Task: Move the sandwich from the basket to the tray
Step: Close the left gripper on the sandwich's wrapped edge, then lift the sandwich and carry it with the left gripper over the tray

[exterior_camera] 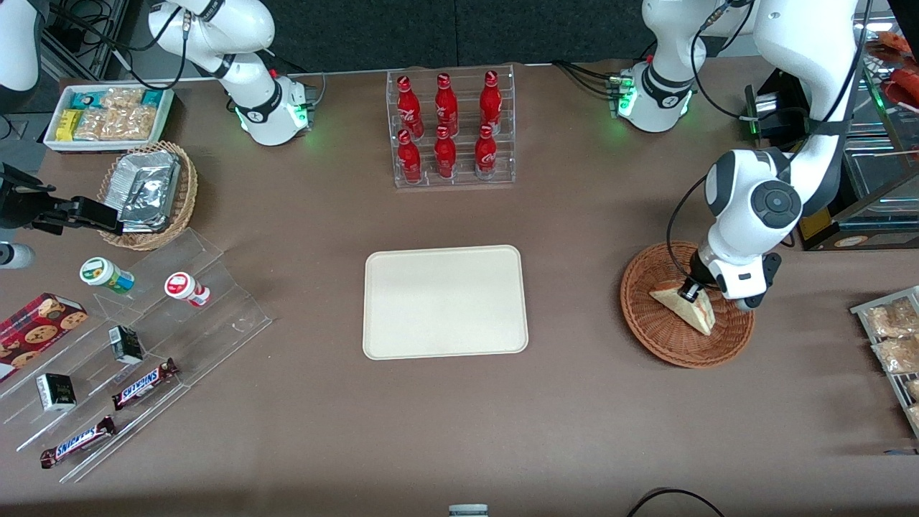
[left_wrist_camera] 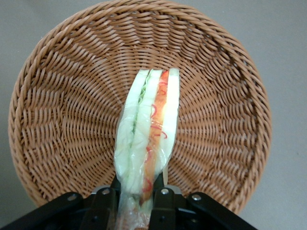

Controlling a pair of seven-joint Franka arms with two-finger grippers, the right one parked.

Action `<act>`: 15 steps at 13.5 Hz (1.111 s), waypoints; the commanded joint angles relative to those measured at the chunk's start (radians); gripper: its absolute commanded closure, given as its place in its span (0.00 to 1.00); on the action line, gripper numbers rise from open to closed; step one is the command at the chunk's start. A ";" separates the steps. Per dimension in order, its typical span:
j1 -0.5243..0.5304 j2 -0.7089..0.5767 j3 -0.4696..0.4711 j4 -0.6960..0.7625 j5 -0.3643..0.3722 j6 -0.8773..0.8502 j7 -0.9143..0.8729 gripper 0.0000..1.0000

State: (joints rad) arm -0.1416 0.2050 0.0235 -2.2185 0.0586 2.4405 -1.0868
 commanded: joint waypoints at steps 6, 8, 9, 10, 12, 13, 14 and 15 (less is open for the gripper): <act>-0.203 -0.015 0.007 0.465 0.012 -0.650 -0.018 1.00; -0.289 0.000 0.006 0.522 0.010 -0.670 0.005 1.00; -0.335 0.022 0.006 0.552 0.007 -0.673 0.037 1.00; -0.375 0.052 0.006 0.587 0.006 -0.673 0.057 1.00; -0.459 0.118 0.006 0.635 0.004 -0.663 0.062 1.00; -0.502 0.164 0.006 0.670 0.003 -0.658 0.061 1.00; -0.544 0.224 0.006 0.727 0.000 -0.647 0.058 1.00; -0.577 0.293 0.006 0.794 -0.003 -0.634 0.047 1.00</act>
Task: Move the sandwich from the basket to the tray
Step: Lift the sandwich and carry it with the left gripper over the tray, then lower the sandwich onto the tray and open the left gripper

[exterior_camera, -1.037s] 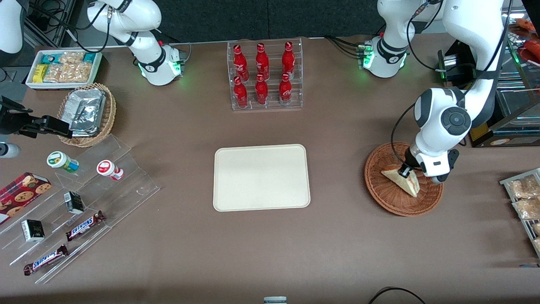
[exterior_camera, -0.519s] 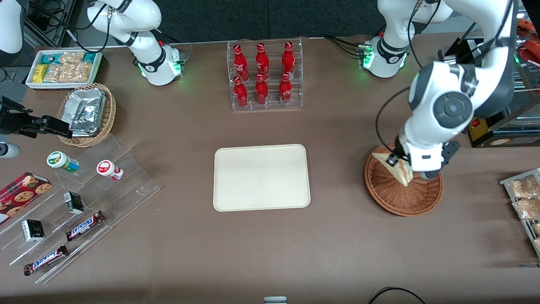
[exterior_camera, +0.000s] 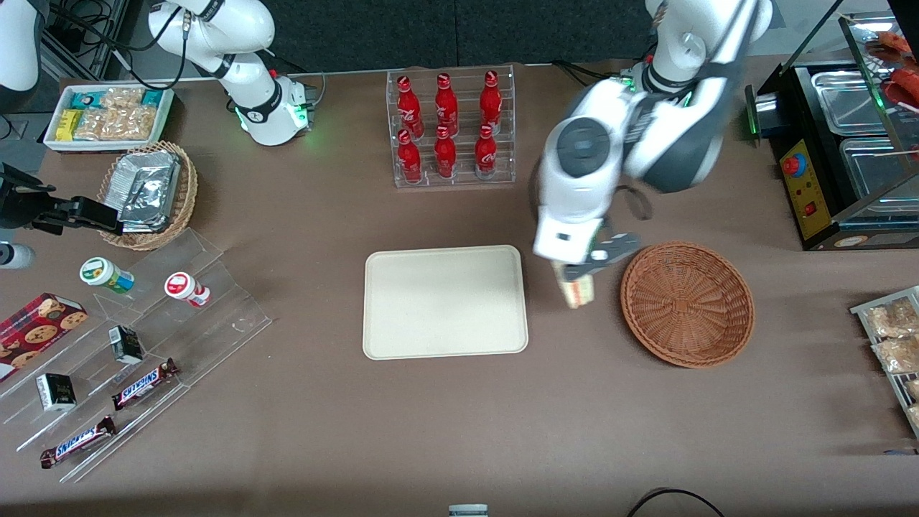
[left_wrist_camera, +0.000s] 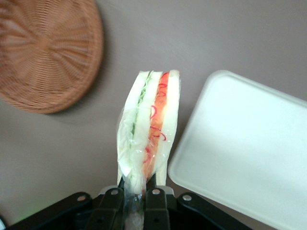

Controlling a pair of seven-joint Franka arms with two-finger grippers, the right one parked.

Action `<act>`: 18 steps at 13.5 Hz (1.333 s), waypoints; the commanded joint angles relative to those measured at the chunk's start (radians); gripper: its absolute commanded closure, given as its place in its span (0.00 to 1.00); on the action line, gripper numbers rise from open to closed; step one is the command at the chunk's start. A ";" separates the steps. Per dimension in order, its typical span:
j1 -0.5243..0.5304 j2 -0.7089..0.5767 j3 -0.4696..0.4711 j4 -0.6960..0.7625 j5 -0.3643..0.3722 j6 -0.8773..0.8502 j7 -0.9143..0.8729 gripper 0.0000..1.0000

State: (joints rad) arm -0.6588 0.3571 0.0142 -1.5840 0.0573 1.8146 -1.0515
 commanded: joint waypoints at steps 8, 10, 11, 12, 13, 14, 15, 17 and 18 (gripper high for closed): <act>-0.203 0.405 0.015 0.292 -0.001 0.228 0.007 1.00; -0.205 0.431 0.015 0.292 -0.001 0.265 0.013 1.00; -0.206 0.444 0.015 0.292 0.003 0.288 0.025 1.00; -0.206 0.453 0.015 0.292 0.006 0.298 0.027 1.00; -0.214 0.457 0.015 0.291 0.007 0.298 0.027 1.00; -0.216 0.460 0.015 0.289 0.009 0.298 0.027 1.00; -0.216 0.467 0.016 0.291 0.009 0.299 0.027 1.00; -0.216 0.468 0.016 0.291 0.009 0.299 0.027 0.54; -0.214 0.461 0.018 0.291 0.010 0.292 0.024 0.07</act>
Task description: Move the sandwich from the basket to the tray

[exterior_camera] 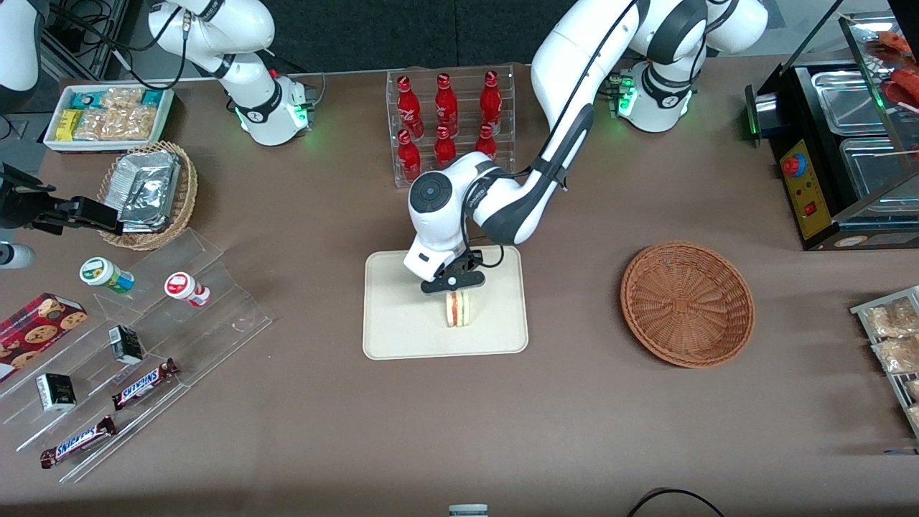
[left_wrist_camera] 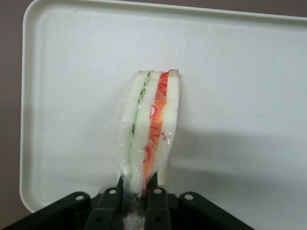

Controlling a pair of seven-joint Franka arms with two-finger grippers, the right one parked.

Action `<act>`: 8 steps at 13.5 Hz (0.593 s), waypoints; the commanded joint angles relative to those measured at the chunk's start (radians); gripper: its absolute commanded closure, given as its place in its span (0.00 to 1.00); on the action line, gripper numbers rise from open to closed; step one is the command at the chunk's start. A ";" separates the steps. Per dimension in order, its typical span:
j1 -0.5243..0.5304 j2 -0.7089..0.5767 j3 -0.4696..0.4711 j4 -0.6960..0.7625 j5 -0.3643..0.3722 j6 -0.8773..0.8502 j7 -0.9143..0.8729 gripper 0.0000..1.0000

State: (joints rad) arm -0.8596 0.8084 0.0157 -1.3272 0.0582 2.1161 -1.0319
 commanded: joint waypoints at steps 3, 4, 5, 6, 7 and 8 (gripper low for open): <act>-0.001 -0.044 0.021 0.045 0.002 -0.063 0.000 0.01; 0.011 -0.073 0.021 0.045 0.002 -0.089 -0.010 0.01; 0.024 -0.121 0.023 0.042 0.002 -0.131 -0.013 0.01; 0.054 -0.177 0.021 0.036 -0.001 -0.187 -0.014 0.01; 0.082 -0.222 0.021 0.034 -0.005 -0.249 -0.013 0.01; 0.111 -0.263 0.021 0.033 -0.005 -0.312 -0.010 0.01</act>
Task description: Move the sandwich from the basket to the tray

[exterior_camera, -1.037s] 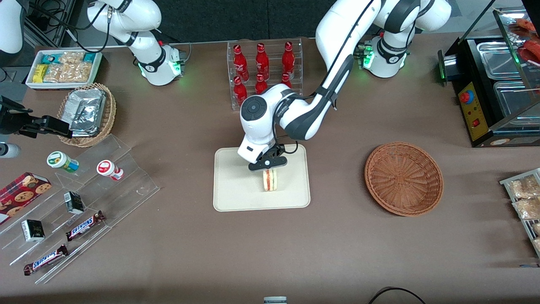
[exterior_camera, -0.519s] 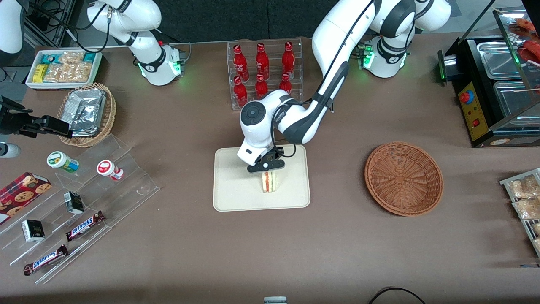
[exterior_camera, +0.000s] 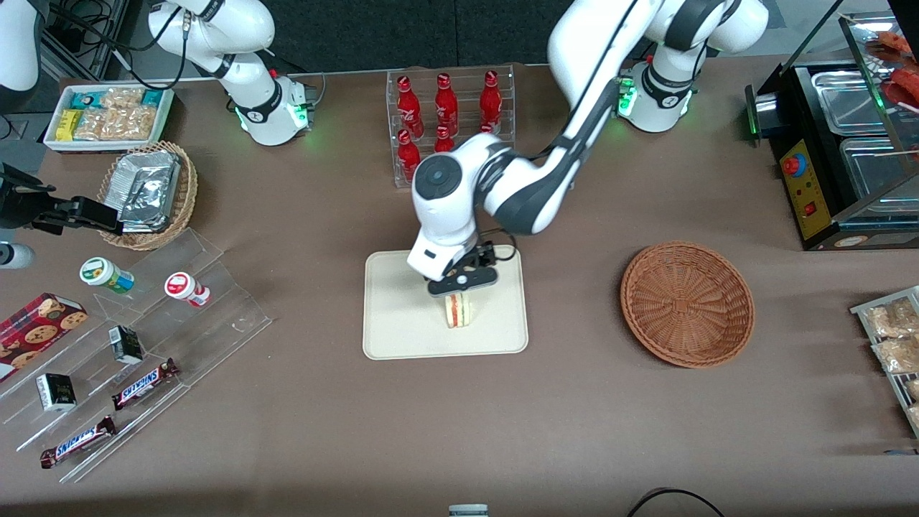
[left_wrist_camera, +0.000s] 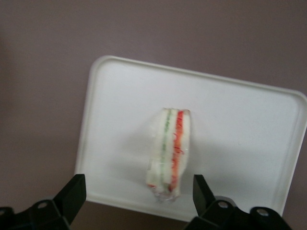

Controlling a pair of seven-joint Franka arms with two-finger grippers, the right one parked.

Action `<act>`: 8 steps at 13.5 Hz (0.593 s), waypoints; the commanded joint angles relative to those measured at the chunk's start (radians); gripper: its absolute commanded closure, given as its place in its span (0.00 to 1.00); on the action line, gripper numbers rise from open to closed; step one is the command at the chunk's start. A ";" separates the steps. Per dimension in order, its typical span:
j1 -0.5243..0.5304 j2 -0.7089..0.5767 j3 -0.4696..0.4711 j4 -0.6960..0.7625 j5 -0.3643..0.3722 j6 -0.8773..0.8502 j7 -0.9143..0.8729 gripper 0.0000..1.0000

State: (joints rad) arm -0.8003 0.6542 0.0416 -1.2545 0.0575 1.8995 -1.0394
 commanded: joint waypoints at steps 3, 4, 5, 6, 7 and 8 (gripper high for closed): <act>0.134 -0.214 -0.005 -0.058 -0.002 -0.210 0.013 0.01; 0.171 -0.258 -0.005 -0.080 -0.002 -0.227 0.018 0.01; 0.205 -0.301 -0.005 -0.104 -0.002 -0.235 0.048 0.01; 0.239 -0.345 -0.005 -0.127 -0.004 -0.256 0.102 0.01; 0.278 -0.381 -0.005 -0.140 -0.004 -0.304 0.155 0.01; 0.308 -0.416 -0.006 -0.164 -0.005 -0.348 0.218 0.01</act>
State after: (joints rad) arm -0.5485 0.3439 0.0483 -1.3224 0.0574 1.6004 -0.9111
